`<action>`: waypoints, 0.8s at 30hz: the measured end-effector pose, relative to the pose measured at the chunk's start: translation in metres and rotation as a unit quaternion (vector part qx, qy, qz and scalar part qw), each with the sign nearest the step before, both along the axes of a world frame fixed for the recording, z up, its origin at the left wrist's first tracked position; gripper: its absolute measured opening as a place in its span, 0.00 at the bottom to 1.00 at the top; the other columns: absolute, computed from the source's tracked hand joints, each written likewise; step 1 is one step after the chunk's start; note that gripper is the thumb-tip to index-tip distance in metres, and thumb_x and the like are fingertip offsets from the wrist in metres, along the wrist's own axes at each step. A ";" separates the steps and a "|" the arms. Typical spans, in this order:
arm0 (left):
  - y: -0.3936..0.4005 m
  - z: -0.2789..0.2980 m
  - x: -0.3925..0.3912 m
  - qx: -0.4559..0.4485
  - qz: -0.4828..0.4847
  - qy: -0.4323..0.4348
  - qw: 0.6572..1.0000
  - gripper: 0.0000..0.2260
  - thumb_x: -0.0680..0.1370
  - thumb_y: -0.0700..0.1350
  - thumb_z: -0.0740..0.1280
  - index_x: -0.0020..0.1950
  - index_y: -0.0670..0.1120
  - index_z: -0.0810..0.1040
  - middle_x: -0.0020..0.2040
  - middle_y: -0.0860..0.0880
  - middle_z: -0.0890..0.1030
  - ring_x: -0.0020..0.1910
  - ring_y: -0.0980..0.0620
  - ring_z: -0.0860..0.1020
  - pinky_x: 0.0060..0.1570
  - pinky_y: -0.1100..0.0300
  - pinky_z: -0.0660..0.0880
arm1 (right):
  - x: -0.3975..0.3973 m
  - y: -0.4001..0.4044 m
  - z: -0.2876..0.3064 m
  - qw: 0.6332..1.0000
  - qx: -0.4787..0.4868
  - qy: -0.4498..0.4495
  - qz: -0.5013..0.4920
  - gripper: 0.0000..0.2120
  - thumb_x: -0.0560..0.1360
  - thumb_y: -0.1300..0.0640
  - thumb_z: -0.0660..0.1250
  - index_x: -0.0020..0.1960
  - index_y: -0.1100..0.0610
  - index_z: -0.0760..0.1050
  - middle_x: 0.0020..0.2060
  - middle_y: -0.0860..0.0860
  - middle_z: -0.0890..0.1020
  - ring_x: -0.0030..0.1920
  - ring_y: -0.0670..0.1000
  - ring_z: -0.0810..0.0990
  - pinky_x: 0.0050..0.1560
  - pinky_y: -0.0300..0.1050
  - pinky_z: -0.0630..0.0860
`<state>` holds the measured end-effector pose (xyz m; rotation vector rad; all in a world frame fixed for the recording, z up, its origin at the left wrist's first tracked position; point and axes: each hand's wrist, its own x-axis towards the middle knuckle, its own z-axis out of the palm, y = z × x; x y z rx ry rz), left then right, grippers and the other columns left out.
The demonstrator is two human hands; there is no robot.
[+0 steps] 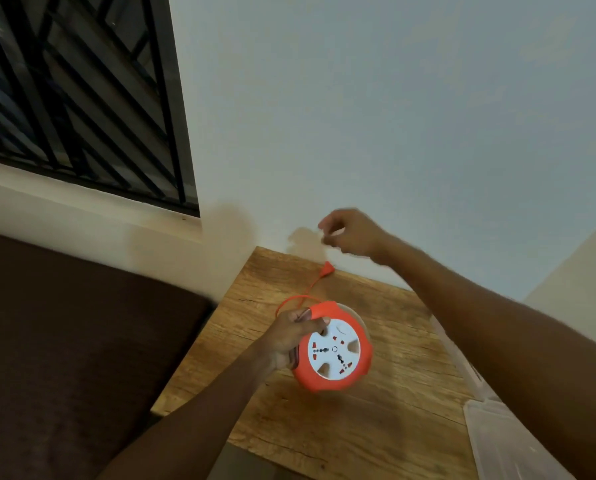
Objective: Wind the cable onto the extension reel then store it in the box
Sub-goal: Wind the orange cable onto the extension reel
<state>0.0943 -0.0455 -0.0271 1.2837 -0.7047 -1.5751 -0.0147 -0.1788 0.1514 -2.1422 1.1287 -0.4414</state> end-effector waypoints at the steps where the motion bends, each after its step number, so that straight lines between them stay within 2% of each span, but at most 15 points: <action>1: -0.003 0.001 0.001 0.001 0.006 0.005 1.000 0.07 0.76 0.44 0.78 0.48 0.42 0.84 0.52 0.39 0.89 0.46 0.43 0.88 0.38 0.53 0.84 | -0.008 0.013 -0.005 0.997 -0.053 0.038 0.047 0.07 0.73 0.64 0.70 0.50 0.58 0.82 0.48 0.51 0.83 0.43 0.45 0.79 0.47 0.40 0.75; 3: -0.008 0.005 0.002 0.004 0.016 0.020 1.000 0.06 0.76 0.44 0.77 0.49 0.43 0.85 0.49 0.41 0.89 0.43 0.44 0.88 0.37 0.54 0.83 | -0.024 0.039 -0.017 0.976 -0.109 0.119 0.145 0.05 0.72 0.63 0.70 0.46 0.58 0.83 0.45 0.50 0.84 0.39 0.41 0.78 0.46 0.40 0.76; 4: -0.010 0.008 0.001 0.005 0.024 0.031 0.999 0.08 0.76 0.45 0.77 0.51 0.43 0.85 0.48 0.41 0.89 0.42 0.44 0.88 0.38 0.54 0.83 | -0.031 0.052 -0.024 0.957 -0.128 0.178 0.192 0.05 0.72 0.62 0.70 0.46 0.56 0.84 0.45 0.49 0.84 0.41 0.43 0.79 0.47 0.44 0.77; 6: -0.015 0.011 0.001 0.004 0.037 0.053 0.998 0.12 0.75 0.47 0.78 0.56 0.43 0.86 0.48 0.41 0.89 0.42 0.43 0.87 0.41 0.53 0.83 | -0.046 0.073 -0.040 0.902 -0.169 0.305 0.253 0.10 0.74 0.58 0.70 0.54 0.50 0.83 0.55 0.48 0.81 0.50 0.48 0.80 0.49 0.48 0.79; 8: -0.018 0.013 0.002 -0.002 0.037 0.069 0.997 0.16 0.75 0.49 0.77 0.58 0.42 0.85 0.48 0.41 0.88 0.42 0.43 0.87 0.39 0.52 0.84 | -0.056 0.087 -0.058 0.851 -0.217 0.397 0.266 0.21 0.75 0.57 0.71 0.67 0.46 0.75 0.70 0.49 0.70 0.62 0.53 0.75 0.52 0.51 0.80; 9: -0.018 0.013 0.003 -0.003 0.034 0.069 0.997 0.17 0.75 0.49 0.77 0.59 0.42 0.85 0.48 0.41 0.89 0.41 0.44 0.88 0.38 0.52 0.84 | -0.059 0.092 -0.064 0.829 -0.239 0.426 0.272 0.26 0.75 0.57 0.72 0.71 0.45 0.71 0.74 0.50 0.65 0.67 0.55 0.72 0.53 0.53 0.80; 11: -0.019 0.012 0.005 -0.004 0.019 0.060 0.998 0.17 0.75 0.50 0.76 0.60 0.42 0.84 0.48 0.41 0.89 0.41 0.44 0.88 0.37 0.52 0.84 | -0.064 0.097 -0.069 0.794 -0.276 0.451 0.299 0.31 0.74 0.57 0.73 0.73 0.45 0.67 0.77 0.53 0.59 0.71 0.59 0.67 0.54 0.56 0.80; 13: -0.019 0.011 0.006 -0.006 -0.007 0.056 0.998 0.16 0.76 0.49 0.75 0.60 0.42 0.83 0.49 0.40 0.89 0.43 0.43 0.88 0.37 0.51 0.84 | -0.067 0.098 -0.071 0.770 -0.300 0.455 0.333 0.30 0.74 0.58 0.73 0.73 0.46 0.68 0.78 0.55 0.58 0.72 0.61 0.65 0.56 0.58 0.79; 19: -0.022 0.014 0.015 -0.006 -0.083 -0.007 0.997 0.16 0.77 0.50 0.76 0.62 0.45 0.84 0.55 0.39 0.88 0.49 0.40 0.88 0.42 0.50 0.85 | -0.073 0.099 -0.073 0.736 -0.320 0.478 0.358 0.31 0.74 0.56 0.74 0.73 0.43 0.67 0.77 0.56 0.58 0.74 0.65 0.62 0.55 0.57 0.80; 24: -0.022 0.010 0.027 -0.009 -0.127 -0.022 0.992 0.16 0.76 0.51 0.77 0.62 0.47 0.84 0.57 0.39 0.87 0.52 0.40 0.88 0.45 0.50 0.85 | -0.068 0.100 -0.076 0.710 -0.327 0.480 0.398 0.35 0.74 0.55 0.75 0.75 0.40 0.62 0.78 0.58 0.59 0.74 0.67 0.62 0.60 0.59 0.77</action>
